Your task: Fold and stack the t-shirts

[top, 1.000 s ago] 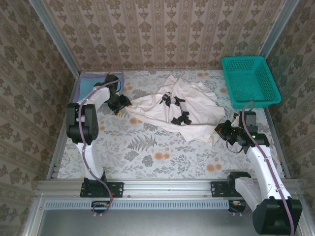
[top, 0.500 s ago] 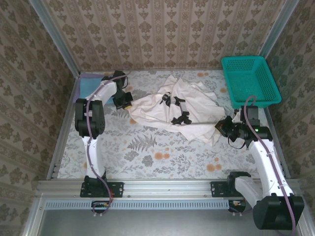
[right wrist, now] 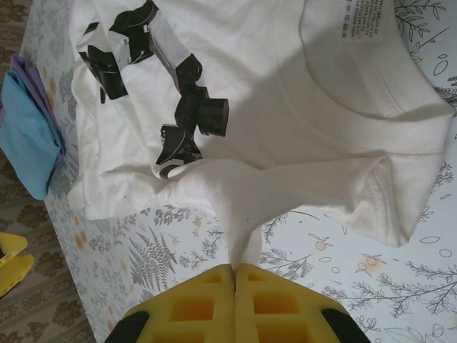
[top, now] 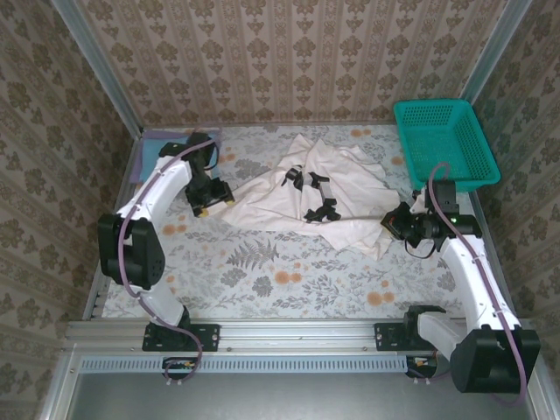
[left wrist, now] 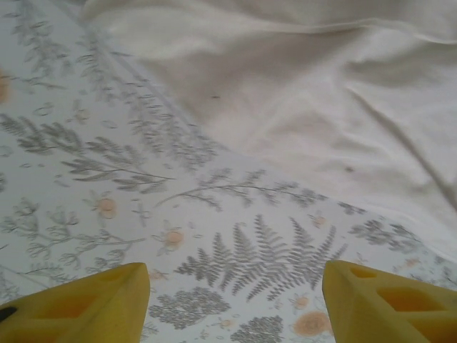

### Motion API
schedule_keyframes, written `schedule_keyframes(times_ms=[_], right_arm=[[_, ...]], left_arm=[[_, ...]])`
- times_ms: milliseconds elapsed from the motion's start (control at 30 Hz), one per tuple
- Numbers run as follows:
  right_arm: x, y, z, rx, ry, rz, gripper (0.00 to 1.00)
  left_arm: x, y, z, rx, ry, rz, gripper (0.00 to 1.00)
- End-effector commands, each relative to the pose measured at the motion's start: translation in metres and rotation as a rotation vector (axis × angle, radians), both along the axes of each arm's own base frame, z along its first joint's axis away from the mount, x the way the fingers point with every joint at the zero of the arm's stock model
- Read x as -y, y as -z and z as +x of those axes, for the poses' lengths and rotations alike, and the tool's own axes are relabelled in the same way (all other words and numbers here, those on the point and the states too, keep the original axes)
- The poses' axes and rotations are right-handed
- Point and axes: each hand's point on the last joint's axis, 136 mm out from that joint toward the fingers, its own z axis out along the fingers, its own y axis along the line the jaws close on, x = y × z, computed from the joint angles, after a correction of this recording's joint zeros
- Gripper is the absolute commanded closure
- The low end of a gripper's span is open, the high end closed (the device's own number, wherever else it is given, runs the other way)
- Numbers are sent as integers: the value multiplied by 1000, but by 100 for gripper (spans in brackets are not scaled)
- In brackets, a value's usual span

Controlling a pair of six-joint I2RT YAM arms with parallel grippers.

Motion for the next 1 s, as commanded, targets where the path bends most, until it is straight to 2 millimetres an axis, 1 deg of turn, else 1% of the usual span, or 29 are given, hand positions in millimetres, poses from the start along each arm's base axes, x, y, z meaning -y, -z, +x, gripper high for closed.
schedule_keyframes(times_ms=[0, 67, 200, 267, 333, 400, 533, 667, 800, 967], right_arm=[[2, -5, 2, 5, -20, -20, 100], [0, -4, 4, 5, -28, -7, 100], [-3, -1, 7, 3, -29, 11, 100], [-3, 0, 8, 0, -24, 22, 100], [-4, 0, 7, -4, -21, 27, 100], [-4, 1, 7, -8, -20, 26, 100], [-3, 3, 4, -12, -7, 27, 100], [-3, 7, 1, -20, 5, 35, 100], [-4, 8, -2, -30, 3, 37, 100], [-5, 7, -5, -35, -7, 35, 100]], left_arm=[[-27, 14, 2, -31, -102, -10, 38], [-34, 20, 9, -26, -143, -53, 42], [-47, 40, 27, -15, -216, -129, 48], [-48, 47, 40, -3, -211, -172, 53], [-50, 55, 44, -26, -193, -172, 57], [-48, 61, 47, -24, -148, -162, 57], [-60, 74, 43, -13, -66, -89, 55], [-66, 81, 44, 26, -40, -101, 52], [-65, 87, 55, 81, -42, -122, 51], [-66, 86, 70, 132, -29, -116, 51]])
